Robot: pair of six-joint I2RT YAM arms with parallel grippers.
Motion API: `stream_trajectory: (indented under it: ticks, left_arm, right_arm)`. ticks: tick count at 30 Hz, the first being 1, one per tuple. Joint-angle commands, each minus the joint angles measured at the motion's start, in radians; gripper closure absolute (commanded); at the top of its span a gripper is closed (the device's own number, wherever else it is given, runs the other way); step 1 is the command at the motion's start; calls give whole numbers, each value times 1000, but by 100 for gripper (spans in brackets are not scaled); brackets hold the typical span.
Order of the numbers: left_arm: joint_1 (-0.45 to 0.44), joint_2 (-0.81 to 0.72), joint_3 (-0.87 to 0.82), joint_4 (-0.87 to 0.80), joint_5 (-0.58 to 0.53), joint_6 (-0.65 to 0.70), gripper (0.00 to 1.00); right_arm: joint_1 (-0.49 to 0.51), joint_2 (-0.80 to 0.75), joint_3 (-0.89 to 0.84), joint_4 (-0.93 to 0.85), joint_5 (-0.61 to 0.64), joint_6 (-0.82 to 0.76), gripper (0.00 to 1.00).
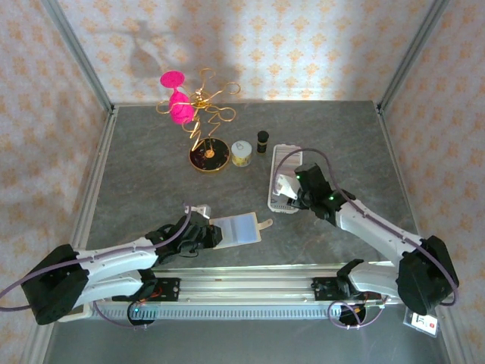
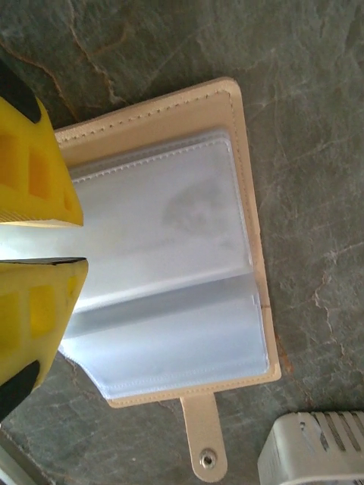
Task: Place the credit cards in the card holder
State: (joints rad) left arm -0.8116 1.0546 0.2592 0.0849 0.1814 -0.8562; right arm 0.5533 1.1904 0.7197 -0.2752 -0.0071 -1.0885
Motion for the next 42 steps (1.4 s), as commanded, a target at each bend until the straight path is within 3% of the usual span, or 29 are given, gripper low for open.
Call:
stream_trajectory:
  ticks: [1,13,35,42]
  left_arm:
    - [-5,19,-12,24,-27,27,81]
    - [-3,71,-6,20,-83,40,83]
    - [-4,-51,14,-41,-69,33,81]
    - [-4,-62,8,-45,-70,25,81]
  right_arm:
    - [-2,44,1,19,-7,-104,33]
    - [-3,171,51,68,-43,-149,34]
    - [20,311,121,34,-124,-157,39]
    - [27,311,123,36,-88,-169,54]
